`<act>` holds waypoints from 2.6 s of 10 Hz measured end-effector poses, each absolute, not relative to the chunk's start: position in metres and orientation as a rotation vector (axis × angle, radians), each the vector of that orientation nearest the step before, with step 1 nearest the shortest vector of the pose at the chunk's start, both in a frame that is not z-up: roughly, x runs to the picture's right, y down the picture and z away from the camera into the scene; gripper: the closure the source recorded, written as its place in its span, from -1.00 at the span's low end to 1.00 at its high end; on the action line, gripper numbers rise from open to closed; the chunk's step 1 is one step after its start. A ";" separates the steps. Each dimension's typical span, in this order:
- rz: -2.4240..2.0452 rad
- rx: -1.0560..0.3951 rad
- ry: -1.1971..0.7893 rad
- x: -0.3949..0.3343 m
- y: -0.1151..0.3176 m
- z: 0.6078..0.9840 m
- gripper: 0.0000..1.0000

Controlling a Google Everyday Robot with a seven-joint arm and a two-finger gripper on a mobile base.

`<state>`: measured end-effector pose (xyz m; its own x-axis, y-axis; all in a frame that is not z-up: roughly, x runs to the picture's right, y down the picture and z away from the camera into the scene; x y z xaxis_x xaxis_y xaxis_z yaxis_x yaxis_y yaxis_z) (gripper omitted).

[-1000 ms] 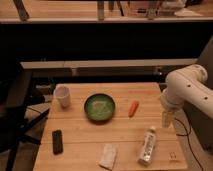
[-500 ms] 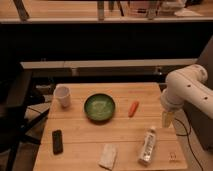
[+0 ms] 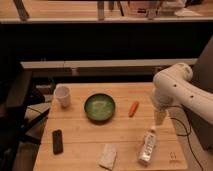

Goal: Drag the ceramic bowl in a circle

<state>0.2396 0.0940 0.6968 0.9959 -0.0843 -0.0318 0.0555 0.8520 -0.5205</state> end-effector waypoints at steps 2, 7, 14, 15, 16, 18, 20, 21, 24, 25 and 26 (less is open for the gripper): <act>-0.110 -0.538 0.060 0.231 0.091 0.700 -0.60; -0.244 -0.523 0.056 0.193 0.089 0.713 -0.60; -0.429 -0.506 0.027 0.157 0.090 0.741 -0.60; -0.460 -0.506 0.020 0.153 0.091 0.746 -0.60; -0.484 -0.502 0.014 0.149 0.091 0.751 -0.60; -0.525 -0.501 0.003 0.141 0.092 0.760 -0.60; -0.560 -0.502 -0.004 0.134 0.094 0.771 -0.60; -0.592 -0.500 -0.016 0.125 0.095 0.778 -0.60; -0.627 -0.504 -0.030 0.122 0.099 0.790 -0.60; -0.643 -0.503 -0.041 0.117 0.102 0.794 -0.60; -0.659 -0.510 -0.047 0.117 0.105 0.798 -0.60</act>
<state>0.1166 0.1054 0.7977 0.7939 -0.5742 0.2002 0.5967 0.6724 -0.4379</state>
